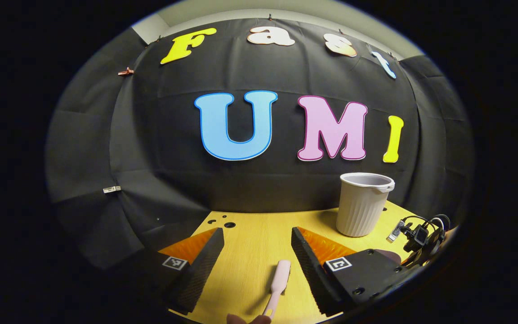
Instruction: Pick up the small broom and dustpan from the desktop, sweep the trash into the dustpan with the broom, and then empty the trash into the garbage bin.
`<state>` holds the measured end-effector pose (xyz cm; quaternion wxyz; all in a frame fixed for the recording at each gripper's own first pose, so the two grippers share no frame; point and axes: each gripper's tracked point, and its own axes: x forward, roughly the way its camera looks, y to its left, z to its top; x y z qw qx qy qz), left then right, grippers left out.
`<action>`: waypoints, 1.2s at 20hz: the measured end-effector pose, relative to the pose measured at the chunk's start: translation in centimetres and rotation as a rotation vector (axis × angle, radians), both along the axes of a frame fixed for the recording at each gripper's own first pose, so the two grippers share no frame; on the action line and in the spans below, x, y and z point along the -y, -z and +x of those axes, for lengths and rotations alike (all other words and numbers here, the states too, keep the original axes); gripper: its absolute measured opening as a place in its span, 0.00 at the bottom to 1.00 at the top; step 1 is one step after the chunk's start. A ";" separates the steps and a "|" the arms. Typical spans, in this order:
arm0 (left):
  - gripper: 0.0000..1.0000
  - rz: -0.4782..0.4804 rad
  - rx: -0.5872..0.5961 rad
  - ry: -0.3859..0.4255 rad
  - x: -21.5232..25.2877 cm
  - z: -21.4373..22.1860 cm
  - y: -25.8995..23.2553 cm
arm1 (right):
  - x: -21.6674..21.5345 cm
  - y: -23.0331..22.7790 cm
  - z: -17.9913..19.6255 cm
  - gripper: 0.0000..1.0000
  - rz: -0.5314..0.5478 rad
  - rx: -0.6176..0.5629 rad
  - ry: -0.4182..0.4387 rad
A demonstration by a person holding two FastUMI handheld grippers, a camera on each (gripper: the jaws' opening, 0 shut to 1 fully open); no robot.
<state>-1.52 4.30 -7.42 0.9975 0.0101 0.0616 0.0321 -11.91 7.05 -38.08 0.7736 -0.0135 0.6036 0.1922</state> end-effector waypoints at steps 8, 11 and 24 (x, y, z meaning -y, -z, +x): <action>0.96 0.011 -0.047 0.055 0.8 1.0 2.5 | 0.2 -0.3 0.4 0.35 0.001 0.035 0.028; 0.96 0.017 -0.106 0.094 1.0 1.6 4.7 | 0.1 -1.7 0.9 0.35 0.018 0.085 0.042; 0.95 -0.075 -0.702 0.229 3.9 0.8 21.5 | 1.8 -4.4 0.6 0.35 0.006 0.122 0.049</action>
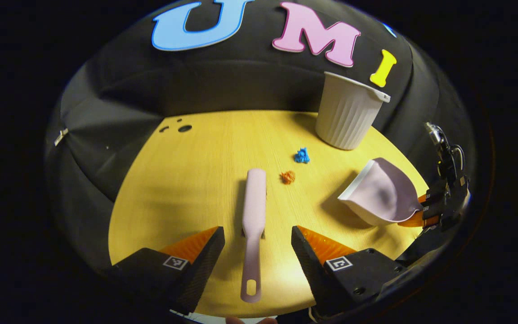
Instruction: Pick up the small broom and dustpan from the desktop, sweep the trash into the dustpan with the broom, and then empty the trash into the garbage bin.
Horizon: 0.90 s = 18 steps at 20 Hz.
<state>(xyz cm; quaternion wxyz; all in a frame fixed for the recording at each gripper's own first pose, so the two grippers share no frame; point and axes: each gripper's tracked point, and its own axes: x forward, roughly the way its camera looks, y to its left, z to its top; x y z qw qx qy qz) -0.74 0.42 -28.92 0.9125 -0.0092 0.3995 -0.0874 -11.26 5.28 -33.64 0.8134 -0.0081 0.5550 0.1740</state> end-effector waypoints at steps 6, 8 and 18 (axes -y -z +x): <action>0.93 0.083 -0.122 0.030 -0.7 0.4 4.1 | 0.7 -0.4 -0.4 0.35 -0.004 -0.006 0.021; 0.91 0.088 -0.165 0.025 -0.8 0.4 5.5 | 1.0 -0.4 -0.4 0.35 -0.006 -0.007 0.024; 0.63 0.135 -0.256 0.038 -0.7 0.9 8.5 | 0.9 -0.8 -0.3 0.35 0.009 -0.017 0.021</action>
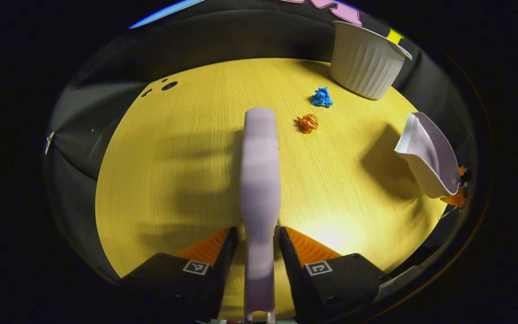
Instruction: Pick up the small broom and dustpan from the desktop, sweep the trash into the dustpan with the broom, and then empty the trash into the garbage bin.
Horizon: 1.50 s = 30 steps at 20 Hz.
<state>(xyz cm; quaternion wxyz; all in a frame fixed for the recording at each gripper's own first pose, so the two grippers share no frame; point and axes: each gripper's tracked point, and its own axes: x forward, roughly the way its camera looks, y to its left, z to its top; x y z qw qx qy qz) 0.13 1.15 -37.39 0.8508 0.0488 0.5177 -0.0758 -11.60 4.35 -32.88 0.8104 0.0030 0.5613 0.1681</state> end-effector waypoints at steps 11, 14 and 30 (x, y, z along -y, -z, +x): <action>0.30 0.042 0.080 0.079 0.1 3.1 -2.0 | -0.2 -0.7 0.5 0.34 -0.089 -0.074 -0.195; 0.29 0.022 0.108 0.071 0.3 5.7 -2.8 | -0.8 -0.1 1.1 0.35 -0.084 -0.135 -0.229; 0.29 0.039 0.167 0.281 4.9 15.3 -2.1 | -3.1 1.4 3.8 0.35 -0.084 -0.245 -0.303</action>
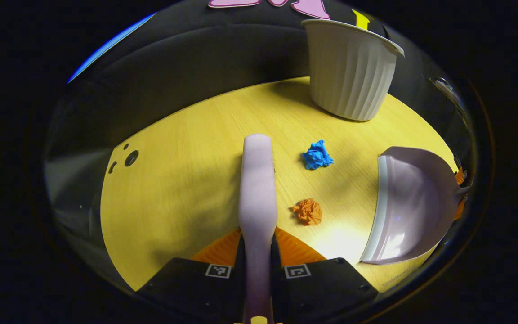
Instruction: Pick up the small broom and dustpan from the desktop, sweep the trash into the dustpan with the broom, and then empty the trash into the garbage bin.
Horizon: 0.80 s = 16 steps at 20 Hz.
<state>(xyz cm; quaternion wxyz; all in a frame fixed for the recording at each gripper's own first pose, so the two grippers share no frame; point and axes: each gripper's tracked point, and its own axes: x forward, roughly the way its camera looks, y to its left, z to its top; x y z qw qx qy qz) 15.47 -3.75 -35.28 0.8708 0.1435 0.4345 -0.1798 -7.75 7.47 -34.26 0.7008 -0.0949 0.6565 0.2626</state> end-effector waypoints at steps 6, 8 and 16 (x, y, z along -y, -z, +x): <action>0.29 -0.043 -0.029 0.162 3.7 -0.5 -0.4 | 0.1 0.1 0.3 0.35 0.008 0.005 -0.010; 0.28 -0.080 -0.051 0.199 5.1 -1.3 -0.4 | 0.1 0.4 0.3 0.35 0.011 0.002 -0.013; 0.31 -0.215 -0.140 0.319 9.7 -5.9 -0.8 | 0.8 0.8 0.6 0.35 0.013 0.015 -0.029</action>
